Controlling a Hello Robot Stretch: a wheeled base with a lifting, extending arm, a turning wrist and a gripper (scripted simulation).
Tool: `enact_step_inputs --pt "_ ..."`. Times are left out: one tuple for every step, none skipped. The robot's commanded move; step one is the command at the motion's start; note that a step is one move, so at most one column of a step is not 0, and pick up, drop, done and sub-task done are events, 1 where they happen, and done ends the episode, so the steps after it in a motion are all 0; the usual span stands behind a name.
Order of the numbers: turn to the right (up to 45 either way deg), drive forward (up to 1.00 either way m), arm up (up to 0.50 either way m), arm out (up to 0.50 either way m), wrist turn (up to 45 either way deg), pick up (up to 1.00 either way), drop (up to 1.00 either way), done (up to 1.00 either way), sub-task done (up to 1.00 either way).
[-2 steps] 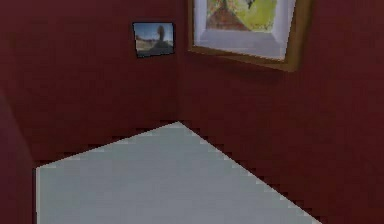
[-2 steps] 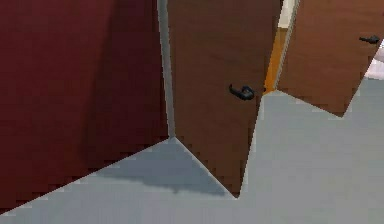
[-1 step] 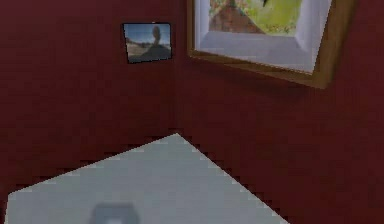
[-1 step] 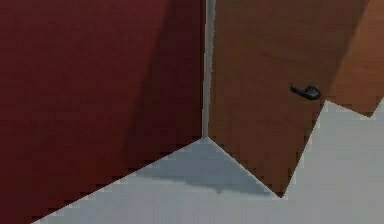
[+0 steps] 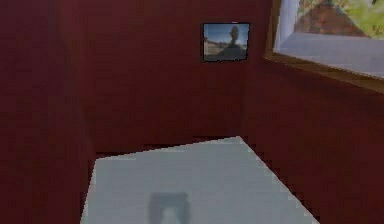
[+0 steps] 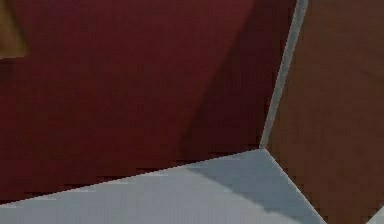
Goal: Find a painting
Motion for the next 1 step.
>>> enact_step_inputs --pt "0.0 1.00 0.00 0.00 0.0 0.00 0.00 0.00 0.00"
